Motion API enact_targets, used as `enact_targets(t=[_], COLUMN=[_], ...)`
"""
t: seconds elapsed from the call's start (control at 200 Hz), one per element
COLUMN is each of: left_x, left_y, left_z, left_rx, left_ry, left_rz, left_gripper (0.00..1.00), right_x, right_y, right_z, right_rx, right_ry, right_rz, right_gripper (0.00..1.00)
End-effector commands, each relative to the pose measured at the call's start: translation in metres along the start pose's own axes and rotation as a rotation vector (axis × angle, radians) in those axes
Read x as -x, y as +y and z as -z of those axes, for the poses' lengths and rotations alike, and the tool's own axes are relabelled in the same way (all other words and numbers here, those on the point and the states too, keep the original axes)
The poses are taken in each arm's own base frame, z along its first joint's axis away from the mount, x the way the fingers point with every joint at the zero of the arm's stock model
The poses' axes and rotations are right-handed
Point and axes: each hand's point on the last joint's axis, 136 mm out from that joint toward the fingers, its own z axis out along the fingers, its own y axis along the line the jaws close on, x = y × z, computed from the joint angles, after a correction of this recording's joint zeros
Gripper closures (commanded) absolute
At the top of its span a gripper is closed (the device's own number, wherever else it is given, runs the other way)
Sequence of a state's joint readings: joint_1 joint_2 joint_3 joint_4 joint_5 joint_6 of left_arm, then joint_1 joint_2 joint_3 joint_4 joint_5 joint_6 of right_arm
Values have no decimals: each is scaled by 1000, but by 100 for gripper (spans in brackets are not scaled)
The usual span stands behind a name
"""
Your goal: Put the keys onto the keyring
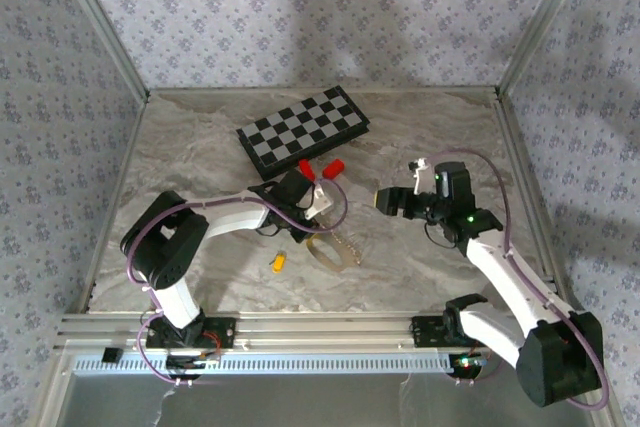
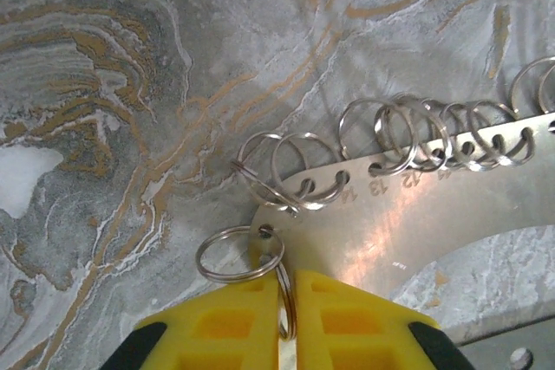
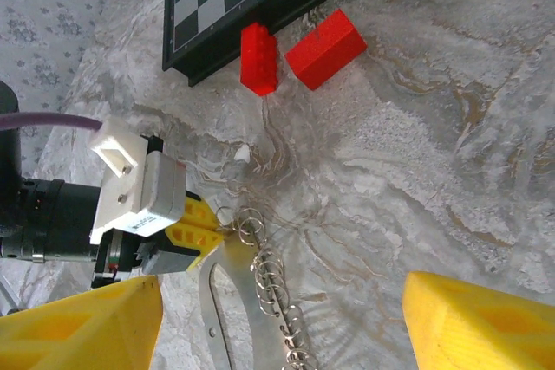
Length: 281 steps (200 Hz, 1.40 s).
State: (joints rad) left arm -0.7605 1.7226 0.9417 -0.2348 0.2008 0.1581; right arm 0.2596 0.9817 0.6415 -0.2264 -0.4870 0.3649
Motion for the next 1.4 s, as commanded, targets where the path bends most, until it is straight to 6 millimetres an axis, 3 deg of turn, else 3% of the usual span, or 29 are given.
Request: enact_targets(t=[0.0,0.14,0.4,0.63,0.79,1.399], left_x=[2,2,4,30,47,78], left_y=[-7,-10,-21,-31,-48,-92], left_z=[-3,0,13,50,78,147], left_rx=[-24,-16,1,41,27,-101], left_ry=[6,9,-10,-108,-203,-457], left_rz=[-26,-36,-48,-48,-80,-145], left_gripper=[94,100,100,100,100,100], right_x=[10,13,23,18,15,12], right_y=[6,6,15,19,25,74], right_z=[12,17,25,39,49,86], right_rx=[-1,-10,14,14,21,125], right_ry=[-19,-34,-78,-123,-147,-229], right_rz=[31,38,31,42,41,173], right_gripper=[25,25,26,26,26,25])
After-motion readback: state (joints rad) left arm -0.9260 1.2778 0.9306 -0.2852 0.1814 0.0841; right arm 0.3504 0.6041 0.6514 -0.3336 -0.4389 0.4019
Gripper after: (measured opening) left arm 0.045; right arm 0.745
